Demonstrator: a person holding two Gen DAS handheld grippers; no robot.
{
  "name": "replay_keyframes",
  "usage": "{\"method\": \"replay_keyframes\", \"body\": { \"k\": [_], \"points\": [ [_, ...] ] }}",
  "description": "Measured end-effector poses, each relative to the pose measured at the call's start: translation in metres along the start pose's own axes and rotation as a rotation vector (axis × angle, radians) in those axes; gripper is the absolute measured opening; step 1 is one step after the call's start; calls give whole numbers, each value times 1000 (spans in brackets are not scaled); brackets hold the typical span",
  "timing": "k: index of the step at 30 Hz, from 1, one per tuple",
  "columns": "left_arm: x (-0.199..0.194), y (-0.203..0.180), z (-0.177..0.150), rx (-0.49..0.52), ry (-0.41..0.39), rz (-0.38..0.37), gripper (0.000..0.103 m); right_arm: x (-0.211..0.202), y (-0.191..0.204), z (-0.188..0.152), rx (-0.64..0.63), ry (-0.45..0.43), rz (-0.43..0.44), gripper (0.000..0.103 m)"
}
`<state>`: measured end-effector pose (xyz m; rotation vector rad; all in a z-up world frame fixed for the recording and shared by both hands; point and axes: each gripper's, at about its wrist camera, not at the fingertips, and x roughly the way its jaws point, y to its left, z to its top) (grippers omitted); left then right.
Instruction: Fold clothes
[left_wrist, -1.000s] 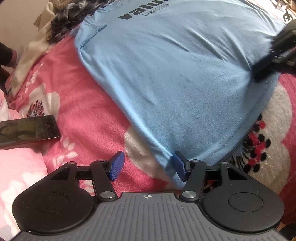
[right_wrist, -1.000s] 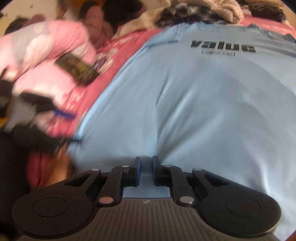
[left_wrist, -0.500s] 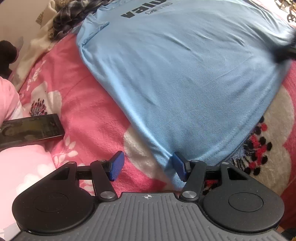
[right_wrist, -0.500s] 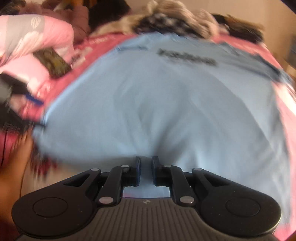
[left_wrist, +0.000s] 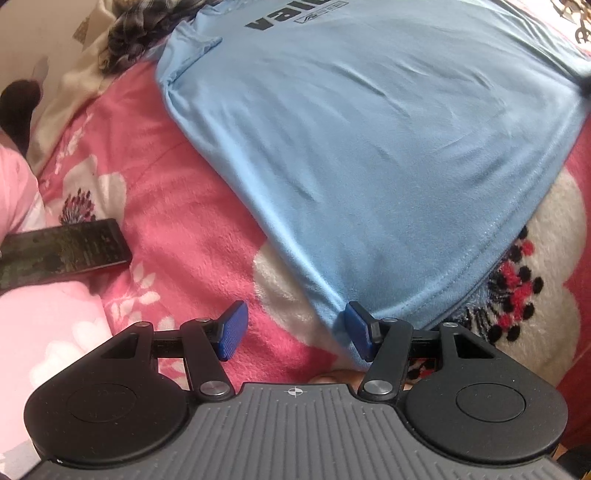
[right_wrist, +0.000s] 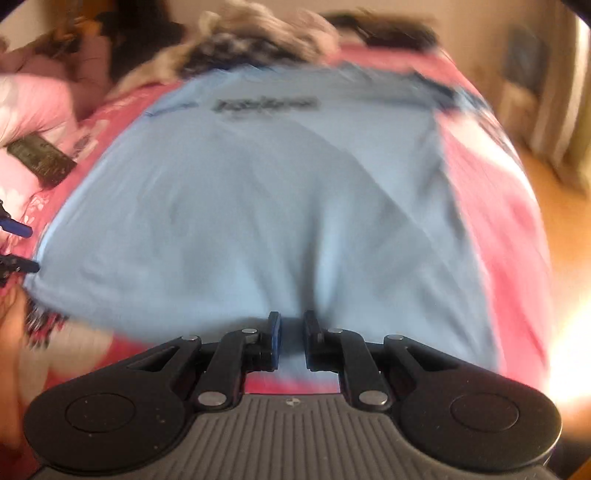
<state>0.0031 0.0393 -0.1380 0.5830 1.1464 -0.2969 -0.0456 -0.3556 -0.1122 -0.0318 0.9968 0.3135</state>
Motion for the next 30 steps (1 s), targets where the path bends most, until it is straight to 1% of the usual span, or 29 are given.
{"method": "replay_keyframes", "body": {
  "k": [2, 4, 6, 9, 10, 12, 13, 15, 17, 19, 21, 23, 25, 27, 30],
  "points": [
    [-4, 5, 0, -11, 2, -12, 58, -23, -13, -5, 54, -12, -29, 14],
    [-12, 12, 2, -18, -4, 5, 58, -41, -25, -4, 94, -43, -54, 14],
    [-17, 17, 7, -30, -11, 18, 58, -40, -32, 11, 94, -83, -62, 14],
    [-17, 21, 19, -58, -24, 27, 58, -18, -36, 41, 75, -129, -51, 14],
    [-17, 22, 24, -67, -28, 29, 58, -8, -35, 51, 75, -123, -31, 14],
    [-17, 25, 32, -86, -36, 35, 58, 11, -30, 58, 70, -102, 9, 14],
    [-18, 27, 36, -95, -40, 38, 58, 17, -28, 58, 66, -88, 21, 14],
    [-14, 26, 42, -100, -38, 34, 58, 24, -27, 47, 63, -30, 9, 14],
    [-8, 23, 43, -87, -24, 40, 58, 20, -30, 32, 62, 4, -15, 14],
    [-8, 36, 50, -125, -7, 42, 58, 5, -37, 24, 77, 28, -4, 14],
    [-12, 53, 59, -192, -33, 53, 58, -8, -40, 30, 62, 17, 34, 14],
    [-18, 70, 77, -228, -78, 98, 58, -14, -37, 48, 4, -21, 70, 15],
    [-21, 80, 96, -225, -126, 156, 58, -10, -28, 77, -69, -74, 111, 15],
    [-19, 84, 112, -213, -171, 199, 59, 2, -16, 109, -142, -113, 148, 16],
    [-7, 85, 130, -206, -230, 209, 59, 27, 17, 150, -294, -152, 164, 16]
  ]
}}
